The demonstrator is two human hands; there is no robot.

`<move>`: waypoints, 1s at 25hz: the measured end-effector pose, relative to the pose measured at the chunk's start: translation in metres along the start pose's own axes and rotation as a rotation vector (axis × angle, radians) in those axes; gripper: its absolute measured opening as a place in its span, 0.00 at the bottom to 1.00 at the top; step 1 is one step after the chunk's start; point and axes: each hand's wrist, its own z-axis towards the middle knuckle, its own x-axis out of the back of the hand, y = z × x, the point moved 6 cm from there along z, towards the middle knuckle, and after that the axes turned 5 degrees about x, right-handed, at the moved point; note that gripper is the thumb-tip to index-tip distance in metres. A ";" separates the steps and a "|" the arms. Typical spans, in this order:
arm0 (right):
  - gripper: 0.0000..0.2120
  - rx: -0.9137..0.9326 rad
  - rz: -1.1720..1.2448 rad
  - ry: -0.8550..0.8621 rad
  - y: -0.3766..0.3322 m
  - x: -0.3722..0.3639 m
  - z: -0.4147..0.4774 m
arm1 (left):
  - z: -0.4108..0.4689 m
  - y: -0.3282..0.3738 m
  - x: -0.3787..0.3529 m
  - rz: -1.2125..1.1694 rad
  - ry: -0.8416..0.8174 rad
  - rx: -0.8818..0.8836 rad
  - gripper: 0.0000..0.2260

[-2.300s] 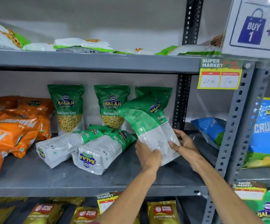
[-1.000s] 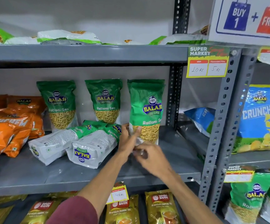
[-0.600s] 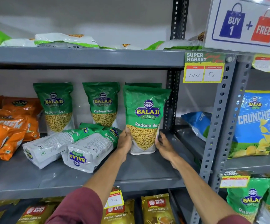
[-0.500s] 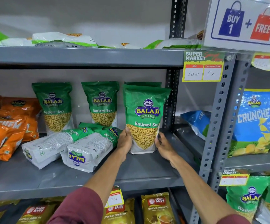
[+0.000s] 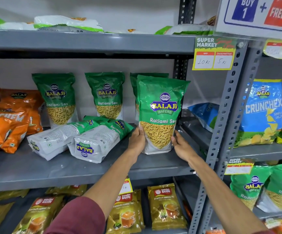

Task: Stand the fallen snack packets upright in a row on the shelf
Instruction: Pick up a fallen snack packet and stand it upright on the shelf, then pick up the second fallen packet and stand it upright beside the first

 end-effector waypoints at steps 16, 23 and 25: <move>0.10 0.574 0.044 0.285 -0.125 -0.093 -0.026 | -0.002 0.035 0.171 0.107 0.280 -0.208 0.13; 0.32 -0.118 0.154 -0.035 -0.111 -0.169 0.000 | 0.008 -0.020 0.220 0.694 0.258 0.095 0.21; 0.37 -0.190 0.230 -0.079 -0.114 -0.184 0.001 | 0.007 -0.028 0.216 0.690 0.223 0.097 0.23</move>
